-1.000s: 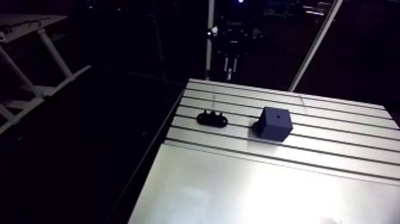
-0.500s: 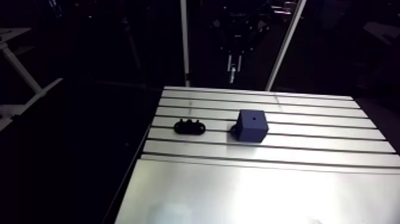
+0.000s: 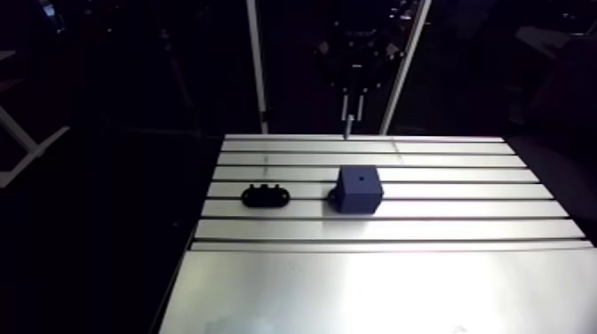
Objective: Pick up the M10 bolt and insert it into the hole until fully seated.
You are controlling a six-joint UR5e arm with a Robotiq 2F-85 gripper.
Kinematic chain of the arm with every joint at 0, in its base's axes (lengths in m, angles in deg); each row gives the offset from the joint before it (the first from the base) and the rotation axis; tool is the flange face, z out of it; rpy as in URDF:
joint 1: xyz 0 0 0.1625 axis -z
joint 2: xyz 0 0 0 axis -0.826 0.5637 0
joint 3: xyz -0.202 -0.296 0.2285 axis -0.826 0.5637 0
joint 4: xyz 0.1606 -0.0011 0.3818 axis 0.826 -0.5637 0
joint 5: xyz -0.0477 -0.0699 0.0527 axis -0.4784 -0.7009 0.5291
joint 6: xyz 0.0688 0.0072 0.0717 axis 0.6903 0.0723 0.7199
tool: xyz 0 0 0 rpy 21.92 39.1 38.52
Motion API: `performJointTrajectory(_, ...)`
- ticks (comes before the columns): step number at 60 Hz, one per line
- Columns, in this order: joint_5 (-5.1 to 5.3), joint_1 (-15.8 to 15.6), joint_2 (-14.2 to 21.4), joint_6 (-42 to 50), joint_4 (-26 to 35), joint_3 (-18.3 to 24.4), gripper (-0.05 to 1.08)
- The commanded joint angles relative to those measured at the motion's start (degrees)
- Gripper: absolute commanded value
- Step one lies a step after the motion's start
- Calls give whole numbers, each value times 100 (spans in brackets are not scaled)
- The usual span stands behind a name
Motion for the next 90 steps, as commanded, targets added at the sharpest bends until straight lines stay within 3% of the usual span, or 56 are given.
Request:
performJointTrajectory(1, -19, 278, 5, -92, -24, -72, 108)
performJointTrajectory(41, -73, 436, 8, -75, -489, -415, 108)
performJointTrajectory(53, -73, 444, 7, -83, -920, -511, 108)
performJointTrajectory(90, -73, 524, -53, -66, -943, -731, 108)
